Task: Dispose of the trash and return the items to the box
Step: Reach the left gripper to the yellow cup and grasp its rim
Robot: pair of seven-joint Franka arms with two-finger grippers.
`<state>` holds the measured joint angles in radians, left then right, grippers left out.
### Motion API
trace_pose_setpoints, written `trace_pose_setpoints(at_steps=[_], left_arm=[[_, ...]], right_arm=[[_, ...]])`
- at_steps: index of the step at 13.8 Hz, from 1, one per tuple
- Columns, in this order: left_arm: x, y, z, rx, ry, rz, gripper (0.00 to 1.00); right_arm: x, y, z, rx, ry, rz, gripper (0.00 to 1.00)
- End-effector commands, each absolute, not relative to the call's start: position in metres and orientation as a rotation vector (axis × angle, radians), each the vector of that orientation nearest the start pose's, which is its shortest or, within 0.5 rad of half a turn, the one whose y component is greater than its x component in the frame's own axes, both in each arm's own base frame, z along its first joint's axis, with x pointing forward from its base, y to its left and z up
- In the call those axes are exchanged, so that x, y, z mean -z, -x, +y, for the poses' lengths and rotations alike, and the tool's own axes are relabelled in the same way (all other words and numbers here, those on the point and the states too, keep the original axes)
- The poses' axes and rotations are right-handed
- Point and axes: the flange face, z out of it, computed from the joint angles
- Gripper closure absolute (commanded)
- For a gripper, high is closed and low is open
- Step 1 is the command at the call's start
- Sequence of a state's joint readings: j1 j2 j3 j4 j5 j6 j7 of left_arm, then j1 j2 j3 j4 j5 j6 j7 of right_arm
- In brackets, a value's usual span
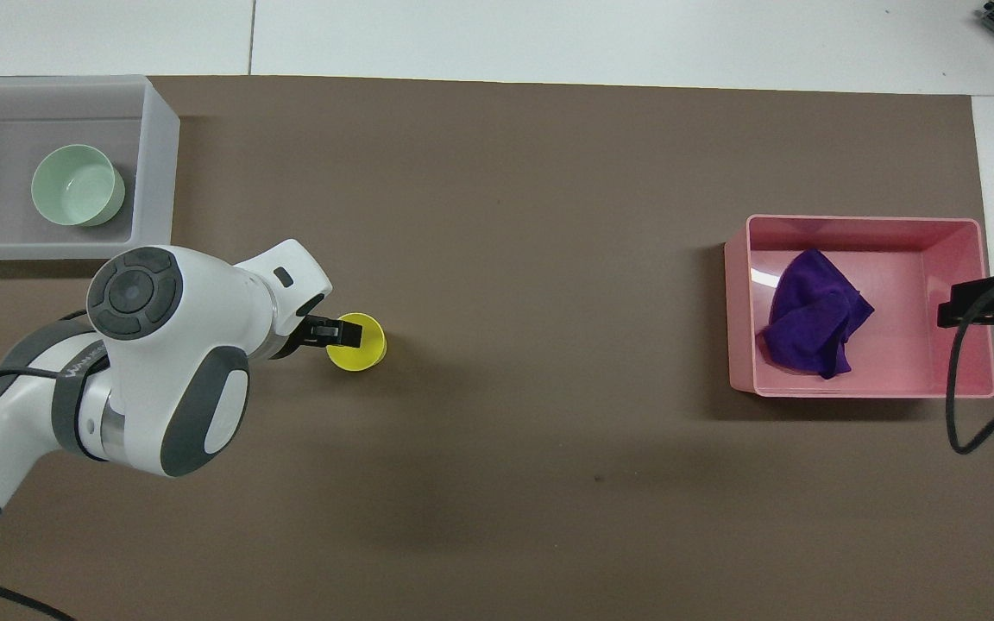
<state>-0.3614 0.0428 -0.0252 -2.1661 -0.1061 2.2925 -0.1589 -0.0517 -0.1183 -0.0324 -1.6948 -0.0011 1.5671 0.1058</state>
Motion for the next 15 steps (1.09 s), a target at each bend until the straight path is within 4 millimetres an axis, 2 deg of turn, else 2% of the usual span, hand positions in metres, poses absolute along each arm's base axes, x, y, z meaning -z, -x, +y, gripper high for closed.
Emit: trace_pose_setpoints(at_steps=[1, 3, 8, 10, 12, 13, 15], left_arm=[[-0.375, -0.495, -0.21, 0.208, 3.236, 0.218, 0.0], [-0.365, -0.496, -0.209, 0.224, 3.236, 0.215, 0.0], [-0.356, -0.496, -0.213, 0.238, 3.236, 0.217, 0.28], [-0.352, -0.492, -0.215, 0.223, 3.235, 0.221, 0.48], [-0.351, -0.492, -0.215, 0.206, 3.234, 0.223, 0.93], [-0.351, -0.491, -0.215, 0.196, 3.233, 0.223, 1.0], [-0.353, -0.49, -0.22, 0.178, 3.231, 0.237, 1.0]], right_arm=[[-0.628, -0.509, -0.04, -0.029, 3.142, 0.292, 0.0], [-0.63, -0.511, -0.038, -0.019, 3.151, 0.281, 0.0], [-0.631, -0.512, -0.03, -0.013, 3.158, 0.257, 0.0], [-0.632, -0.511, -0.03, -0.013, 3.16, 0.258, 0.0], [-0.632, -0.511, -0.03, -0.013, 3.16, 0.26, 0.0], [-0.631, -0.511, -0.03, -0.016, 3.16, 0.258, 0.0], [-0.631, -0.51, -0.029, -0.016, 3.16, 0.255, 0.0]])
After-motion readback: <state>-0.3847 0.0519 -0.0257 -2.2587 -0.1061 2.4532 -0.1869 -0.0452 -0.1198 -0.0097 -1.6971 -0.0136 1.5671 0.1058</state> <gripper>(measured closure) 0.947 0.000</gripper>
